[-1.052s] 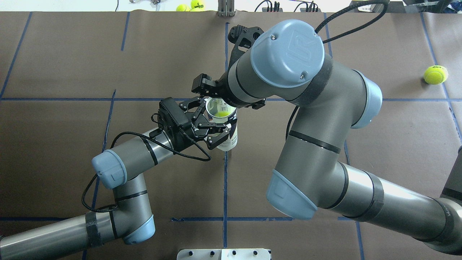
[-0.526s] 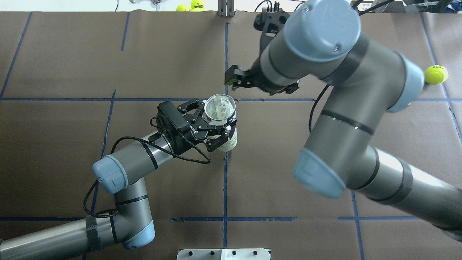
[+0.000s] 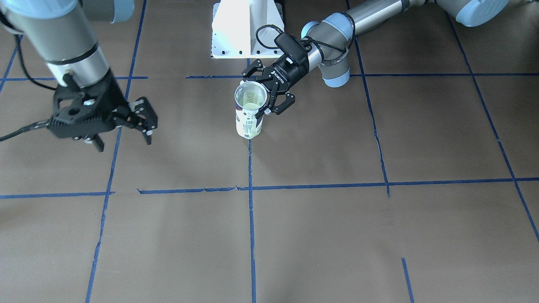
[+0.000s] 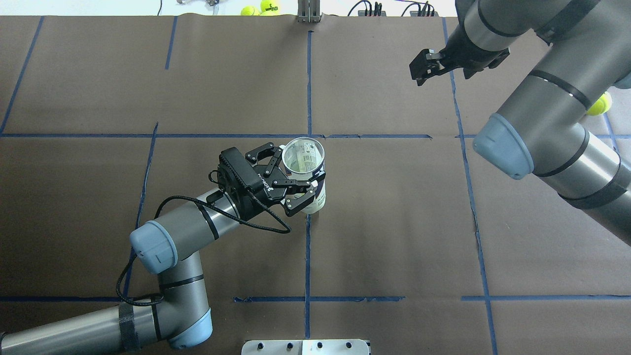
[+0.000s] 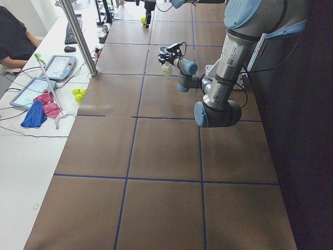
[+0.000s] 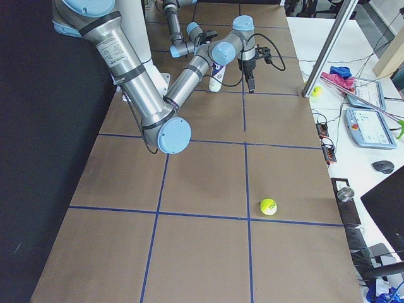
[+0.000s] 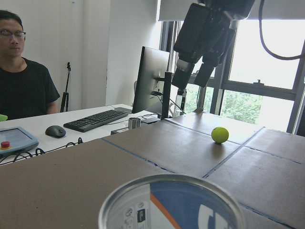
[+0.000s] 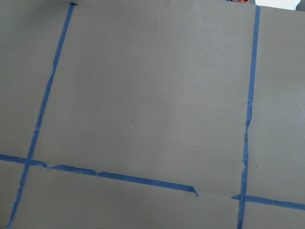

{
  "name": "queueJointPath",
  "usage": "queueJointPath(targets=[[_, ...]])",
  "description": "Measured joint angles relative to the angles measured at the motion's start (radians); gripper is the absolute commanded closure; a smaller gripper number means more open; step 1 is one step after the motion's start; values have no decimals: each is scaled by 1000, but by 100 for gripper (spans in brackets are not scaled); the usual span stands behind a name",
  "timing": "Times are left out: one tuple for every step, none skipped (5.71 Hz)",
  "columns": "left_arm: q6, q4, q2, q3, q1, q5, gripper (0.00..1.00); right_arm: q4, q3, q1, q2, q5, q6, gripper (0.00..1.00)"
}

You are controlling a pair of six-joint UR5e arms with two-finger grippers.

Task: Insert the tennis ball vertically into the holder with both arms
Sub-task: 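Withdraw the right gripper toward the second tennis ball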

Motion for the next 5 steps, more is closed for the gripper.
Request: queueJointPath(targets=[[31, 0, 0, 3, 11, 0, 17, 0, -18, 28, -36, 2, -106, 0], [43, 0, 0, 7, 21, 1, 16, 0, -28, 58, -77, 4, -198, 0], [46, 0, -1, 9, 25, 1, 16, 2, -58, 97, -110, 15, -296, 0], [47, 0, -2, 9, 28, 1, 15, 57, -160, 166, -127, 69, -418, 0], [47, 1, -3, 9, 28, 1, 15, 182, -318, 245, -133, 142, -514, 0]])
